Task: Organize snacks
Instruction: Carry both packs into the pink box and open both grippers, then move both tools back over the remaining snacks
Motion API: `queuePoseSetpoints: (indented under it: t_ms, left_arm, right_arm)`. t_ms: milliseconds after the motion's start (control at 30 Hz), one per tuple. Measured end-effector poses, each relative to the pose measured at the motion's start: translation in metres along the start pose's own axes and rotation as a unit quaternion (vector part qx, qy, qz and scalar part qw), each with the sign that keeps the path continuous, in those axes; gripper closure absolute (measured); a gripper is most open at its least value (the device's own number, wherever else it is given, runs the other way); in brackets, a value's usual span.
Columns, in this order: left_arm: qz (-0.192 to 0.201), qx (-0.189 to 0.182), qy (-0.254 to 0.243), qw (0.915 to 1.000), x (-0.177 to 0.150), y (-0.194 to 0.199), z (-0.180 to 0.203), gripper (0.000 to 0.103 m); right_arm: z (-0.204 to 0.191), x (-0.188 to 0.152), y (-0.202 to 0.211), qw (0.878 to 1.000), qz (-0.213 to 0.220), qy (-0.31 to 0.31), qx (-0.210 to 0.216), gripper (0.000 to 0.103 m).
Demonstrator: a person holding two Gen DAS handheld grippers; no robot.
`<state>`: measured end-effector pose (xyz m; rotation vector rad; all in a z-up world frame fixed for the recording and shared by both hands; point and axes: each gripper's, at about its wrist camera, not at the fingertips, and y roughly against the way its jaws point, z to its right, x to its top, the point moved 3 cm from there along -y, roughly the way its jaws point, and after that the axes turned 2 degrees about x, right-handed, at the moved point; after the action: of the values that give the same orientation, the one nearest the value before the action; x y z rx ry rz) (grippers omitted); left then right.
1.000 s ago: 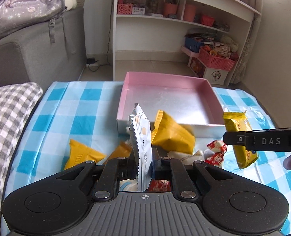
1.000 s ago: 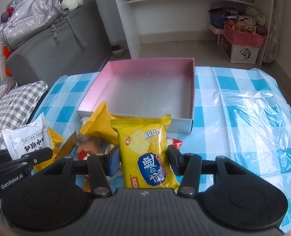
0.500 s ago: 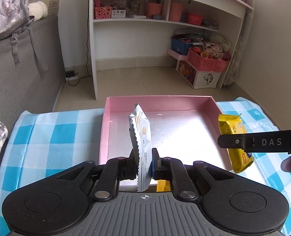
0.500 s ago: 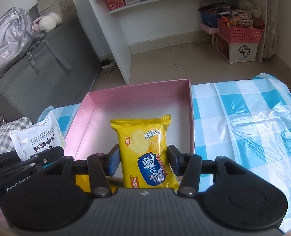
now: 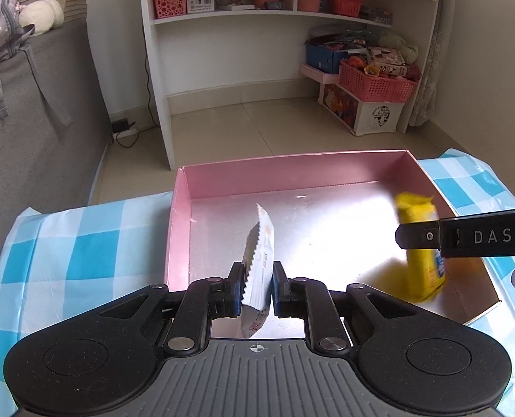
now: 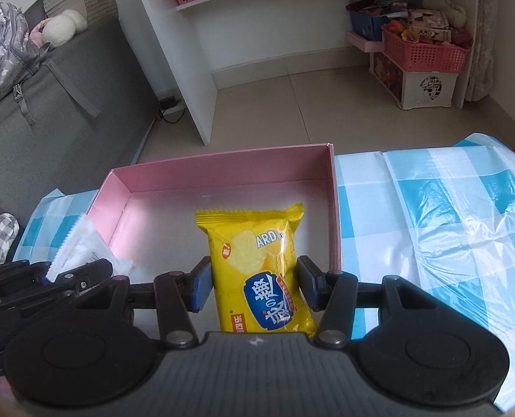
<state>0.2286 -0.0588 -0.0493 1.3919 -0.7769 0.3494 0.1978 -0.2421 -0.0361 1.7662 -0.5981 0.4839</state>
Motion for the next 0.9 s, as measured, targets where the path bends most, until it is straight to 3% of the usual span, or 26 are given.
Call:
queuePoseSetpoints:
  t_ms: [33, 67, 100, 167, 200, 600, 900]
  left_arm:
    - [-0.002, -0.003, -0.004, 1.0000, 0.000, 0.000, 0.001, 0.081]
    - [-0.002, -0.003, -0.007, 1.0000, 0.000, 0.000, 0.002, 0.071]
    - [-0.001, -0.001, -0.009, 1.0000, 0.000, 0.000, 0.003, 0.054]
    - [0.010, 0.002, -0.012, 0.9999, -0.001, 0.005, 0.004, 0.032]
    - [0.015, 0.002, -0.014, 0.9998, 0.000, 0.007, 0.004, 0.028]
    - [0.008, -0.002, -0.016, 0.9998, -0.005, 0.041, 0.008, 0.016]
    - [0.001, 0.001, 0.002, 1.0000, -0.028, 0.082, 0.004, 0.009]
  right_arm:
    - [0.001, 0.000, 0.000, 1.000, 0.000, -0.005, 0.003, 0.041]
    - [0.001, 0.001, 0.001, 1.000, 0.002, -0.011, 0.005, 0.034]
    - [0.001, 0.001, 0.003, 1.000, 0.006, -0.014, 0.008, 0.024]
    - [0.000, 0.000, 0.006, 1.000, 0.006, -0.013, 0.011, 0.022]
    - [-0.001, 0.000, 0.007, 1.000, 0.005, -0.012, 0.012, 0.021]
    - [-0.009, -0.004, 0.038, 1.000, 0.014, -0.001, 0.010, 0.003]
    - [-0.022, -0.022, 0.072, 0.999, 0.024, 0.019, 0.015, 0.000]
